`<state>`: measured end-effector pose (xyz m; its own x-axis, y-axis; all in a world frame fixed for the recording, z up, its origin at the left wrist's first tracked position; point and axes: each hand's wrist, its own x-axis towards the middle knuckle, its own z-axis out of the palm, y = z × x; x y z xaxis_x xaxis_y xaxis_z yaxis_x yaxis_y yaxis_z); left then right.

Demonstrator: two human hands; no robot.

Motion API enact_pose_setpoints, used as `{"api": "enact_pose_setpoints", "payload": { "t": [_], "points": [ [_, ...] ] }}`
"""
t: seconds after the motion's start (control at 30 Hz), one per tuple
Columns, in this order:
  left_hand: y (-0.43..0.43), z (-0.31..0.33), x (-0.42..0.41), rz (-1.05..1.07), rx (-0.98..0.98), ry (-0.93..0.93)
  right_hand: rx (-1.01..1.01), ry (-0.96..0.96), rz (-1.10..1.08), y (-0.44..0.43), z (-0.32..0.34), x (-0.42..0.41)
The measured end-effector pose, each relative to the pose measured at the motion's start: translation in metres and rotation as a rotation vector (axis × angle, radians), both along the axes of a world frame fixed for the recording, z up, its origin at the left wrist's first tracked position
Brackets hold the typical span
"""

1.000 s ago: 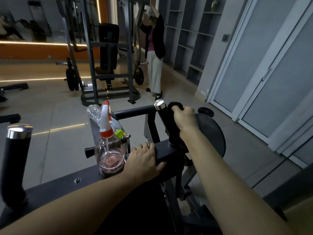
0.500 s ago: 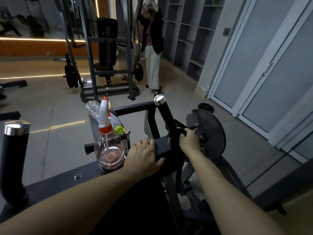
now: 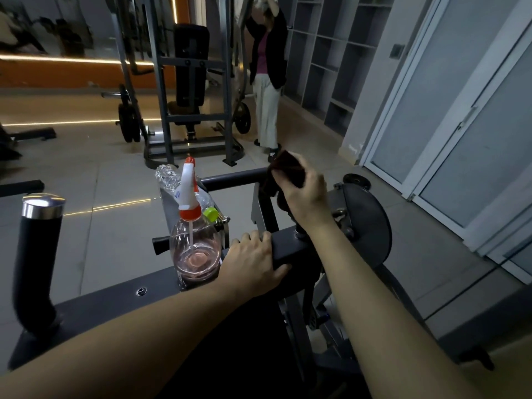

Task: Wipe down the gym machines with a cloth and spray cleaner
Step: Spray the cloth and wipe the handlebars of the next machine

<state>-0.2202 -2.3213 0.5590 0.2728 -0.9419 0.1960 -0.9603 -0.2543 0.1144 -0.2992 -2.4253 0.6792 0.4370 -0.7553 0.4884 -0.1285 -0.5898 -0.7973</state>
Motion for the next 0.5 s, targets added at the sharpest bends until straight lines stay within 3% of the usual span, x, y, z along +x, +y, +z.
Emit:
{"api": "enact_pose_setpoints", "payload": {
  "t": [0.23,0.5],
  "points": [
    [0.001,0.0,0.0,-0.01,-0.014,0.003,-0.396,0.124,-0.203,-0.003,-0.041,0.0],
    [0.001,0.0,0.002,-0.022,-0.014,0.01,-0.505,0.294,-0.421,0.005,-0.082,-0.013]
  ]
}}
